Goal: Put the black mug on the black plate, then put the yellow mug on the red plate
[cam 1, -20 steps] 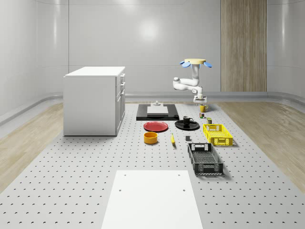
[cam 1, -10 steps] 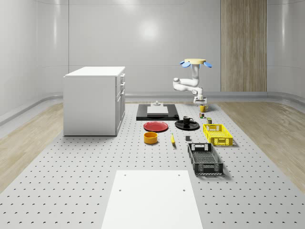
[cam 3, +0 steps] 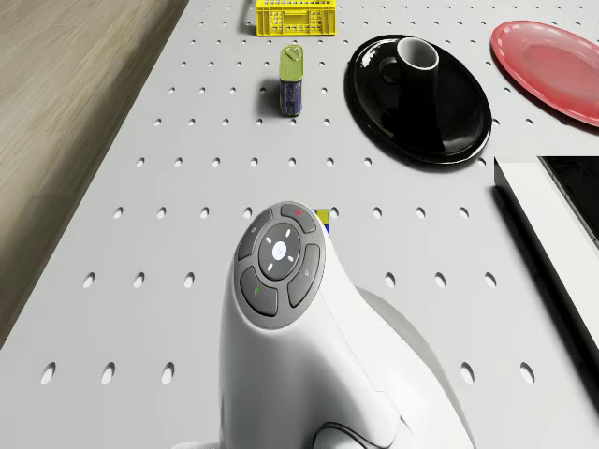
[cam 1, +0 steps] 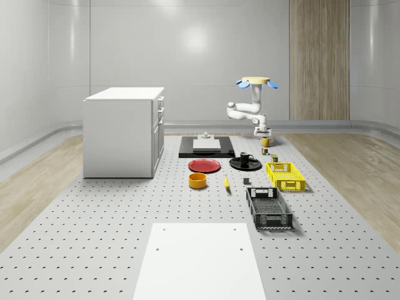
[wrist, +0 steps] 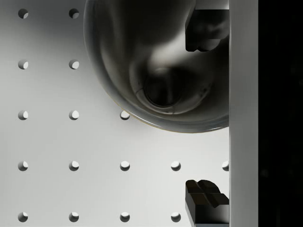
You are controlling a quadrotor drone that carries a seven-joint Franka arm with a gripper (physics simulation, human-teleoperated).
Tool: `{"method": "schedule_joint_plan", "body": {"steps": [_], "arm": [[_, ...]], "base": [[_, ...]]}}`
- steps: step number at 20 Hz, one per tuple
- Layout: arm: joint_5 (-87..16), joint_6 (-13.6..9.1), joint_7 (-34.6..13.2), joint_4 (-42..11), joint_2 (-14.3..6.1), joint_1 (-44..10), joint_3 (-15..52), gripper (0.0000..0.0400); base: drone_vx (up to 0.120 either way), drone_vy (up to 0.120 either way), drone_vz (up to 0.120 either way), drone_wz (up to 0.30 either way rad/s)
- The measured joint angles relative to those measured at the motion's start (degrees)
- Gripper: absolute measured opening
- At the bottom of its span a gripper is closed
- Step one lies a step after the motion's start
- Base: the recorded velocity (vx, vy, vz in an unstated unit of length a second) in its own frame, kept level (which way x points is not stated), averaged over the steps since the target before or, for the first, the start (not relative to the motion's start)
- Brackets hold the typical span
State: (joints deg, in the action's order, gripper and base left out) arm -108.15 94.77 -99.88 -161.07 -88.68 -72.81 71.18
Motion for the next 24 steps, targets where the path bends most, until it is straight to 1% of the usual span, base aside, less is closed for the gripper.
{"method": "schedule_joint_plan", "body": {"steps": [24], "arm": [[-0.4, -0.5, 0.5, -0.5, 0.5, 1.0, -0.3, 0.0400]], "base": [[0.000, 0.000, 0.000, 0.000]]}}
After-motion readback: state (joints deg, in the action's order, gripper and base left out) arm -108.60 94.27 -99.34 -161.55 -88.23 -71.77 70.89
